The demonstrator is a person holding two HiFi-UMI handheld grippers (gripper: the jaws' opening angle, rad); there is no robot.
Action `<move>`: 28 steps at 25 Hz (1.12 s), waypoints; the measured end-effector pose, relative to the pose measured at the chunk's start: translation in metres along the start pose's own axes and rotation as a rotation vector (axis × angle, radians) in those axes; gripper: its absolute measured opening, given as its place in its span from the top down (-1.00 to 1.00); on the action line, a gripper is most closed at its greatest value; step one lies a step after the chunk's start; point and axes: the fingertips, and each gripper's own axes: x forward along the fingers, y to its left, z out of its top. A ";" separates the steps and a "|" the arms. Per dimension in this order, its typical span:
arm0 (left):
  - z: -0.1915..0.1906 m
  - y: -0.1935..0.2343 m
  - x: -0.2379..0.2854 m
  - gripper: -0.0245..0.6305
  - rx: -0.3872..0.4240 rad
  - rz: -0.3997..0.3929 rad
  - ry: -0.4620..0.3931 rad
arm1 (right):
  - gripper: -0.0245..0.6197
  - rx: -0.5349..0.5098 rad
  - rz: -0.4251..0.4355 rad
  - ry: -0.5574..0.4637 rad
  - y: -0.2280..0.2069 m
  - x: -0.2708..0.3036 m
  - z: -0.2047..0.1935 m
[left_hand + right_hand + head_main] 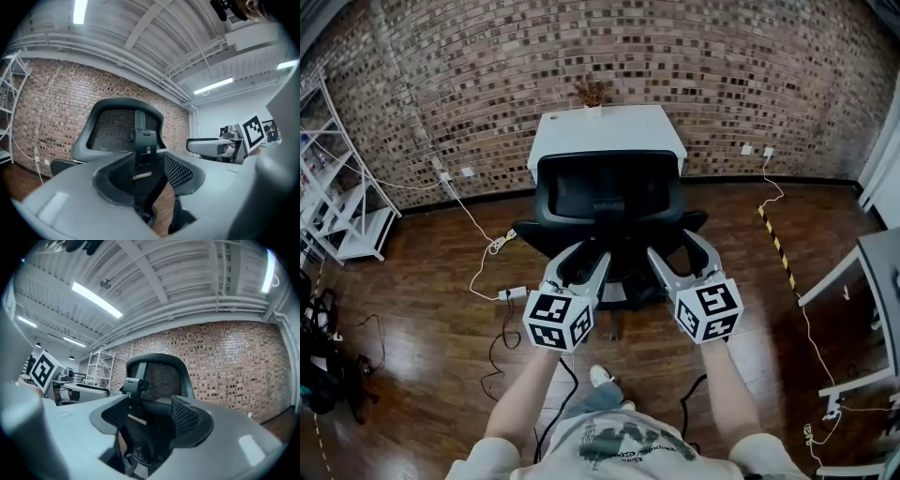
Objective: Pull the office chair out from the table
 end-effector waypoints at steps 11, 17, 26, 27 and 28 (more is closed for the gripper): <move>-0.024 -0.060 -0.028 0.61 0.006 0.021 -0.007 | 0.50 0.009 -0.040 -0.052 0.054 -0.046 -0.013; -0.027 -0.059 -0.044 0.88 0.001 0.057 -0.031 | 0.92 0.027 -0.012 -0.054 0.080 -0.051 -0.022; -0.037 -0.047 -0.051 0.88 -0.006 0.084 -0.029 | 0.92 0.038 0.026 -0.027 0.095 -0.041 -0.033; -0.037 -0.047 -0.051 0.88 -0.003 0.084 -0.030 | 0.92 0.038 0.027 -0.027 0.095 -0.041 -0.034; -0.037 -0.046 -0.051 0.88 -0.001 0.084 -0.030 | 0.92 0.038 0.028 -0.026 0.095 -0.040 -0.034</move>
